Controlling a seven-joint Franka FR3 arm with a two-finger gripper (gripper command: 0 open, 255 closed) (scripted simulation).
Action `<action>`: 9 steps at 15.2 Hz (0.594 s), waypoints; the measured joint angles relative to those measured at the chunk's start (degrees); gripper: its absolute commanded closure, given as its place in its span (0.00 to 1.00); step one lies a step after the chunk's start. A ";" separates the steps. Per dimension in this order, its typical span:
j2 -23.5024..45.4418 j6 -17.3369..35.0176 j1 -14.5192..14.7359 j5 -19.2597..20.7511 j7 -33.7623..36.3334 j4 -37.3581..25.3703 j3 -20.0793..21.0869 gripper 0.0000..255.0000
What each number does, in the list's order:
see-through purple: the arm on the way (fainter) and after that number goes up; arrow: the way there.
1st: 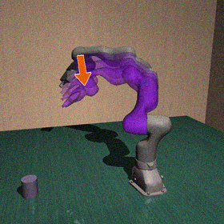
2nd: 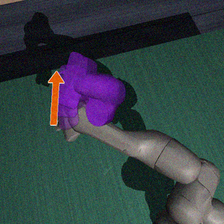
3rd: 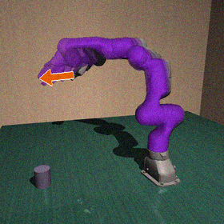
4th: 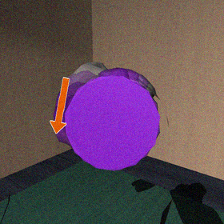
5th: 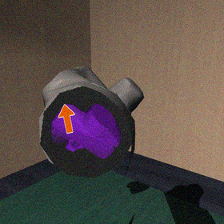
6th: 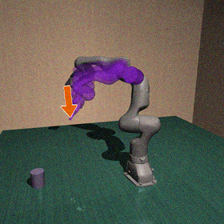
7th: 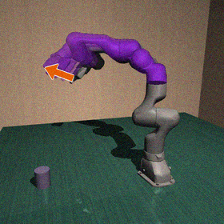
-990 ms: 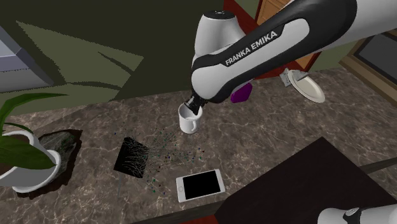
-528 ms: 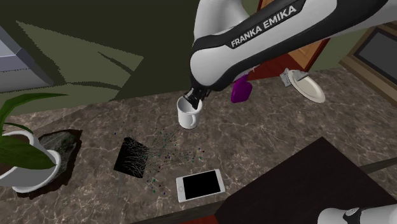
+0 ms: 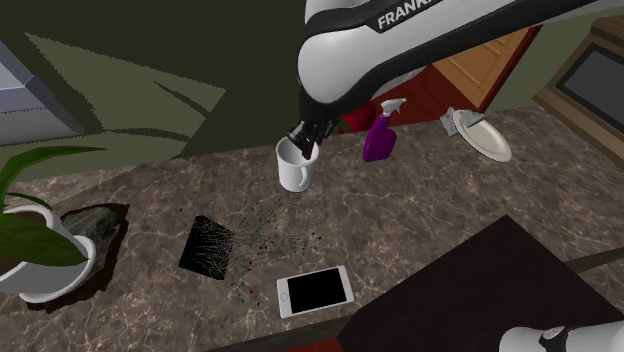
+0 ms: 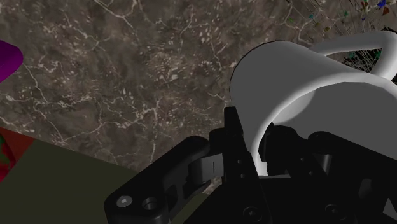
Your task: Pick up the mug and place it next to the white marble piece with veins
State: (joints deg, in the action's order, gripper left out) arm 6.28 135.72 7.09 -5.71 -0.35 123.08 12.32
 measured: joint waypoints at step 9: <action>-1.57 -3.10 -3.84 -1.48 -7.36 -0.82 -2.95 1.00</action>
State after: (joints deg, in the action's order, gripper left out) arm 4.71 132.62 3.25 -7.19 -7.71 122.26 9.37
